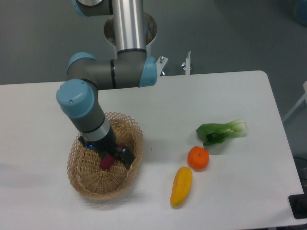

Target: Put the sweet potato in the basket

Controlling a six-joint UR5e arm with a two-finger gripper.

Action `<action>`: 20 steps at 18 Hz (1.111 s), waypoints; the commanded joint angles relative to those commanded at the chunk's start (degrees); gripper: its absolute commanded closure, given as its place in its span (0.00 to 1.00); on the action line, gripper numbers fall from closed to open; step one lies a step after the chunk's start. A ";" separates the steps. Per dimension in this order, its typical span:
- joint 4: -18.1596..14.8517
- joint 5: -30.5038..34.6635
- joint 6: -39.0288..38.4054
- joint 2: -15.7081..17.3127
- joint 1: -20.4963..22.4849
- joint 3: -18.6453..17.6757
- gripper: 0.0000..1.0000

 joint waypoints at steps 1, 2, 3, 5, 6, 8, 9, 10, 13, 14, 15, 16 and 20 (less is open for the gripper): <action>0.00 0.00 1.49 0.79 0.97 0.18 0.00; -0.09 0.00 2.98 1.67 2.20 0.27 0.00; -0.44 0.00 4.57 2.89 3.78 0.27 0.00; -1.58 -0.53 8.78 4.75 6.50 0.36 0.00; -2.63 -0.96 10.45 5.36 7.56 0.44 0.00; -5.17 -3.41 12.13 7.21 9.93 0.44 0.00; -6.75 -4.47 13.71 8.26 10.99 0.44 0.00; -7.99 -4.83 16.77 9.14 11.87 0.44 0.00; -11.33 -5.97 27.58 11.43 14.50 0.44 0.00; -12.21 -6.59 30.13 12.13 15.21 0.53 0.00; -13.26 -6.68 32.42 12.57 15.57 0.79 0.00; -14.49 -6.94 34.44 12.66 15.92 1.32 0.00; -16.87 -7.91 36.93 12.84 16.89 2.03 0.00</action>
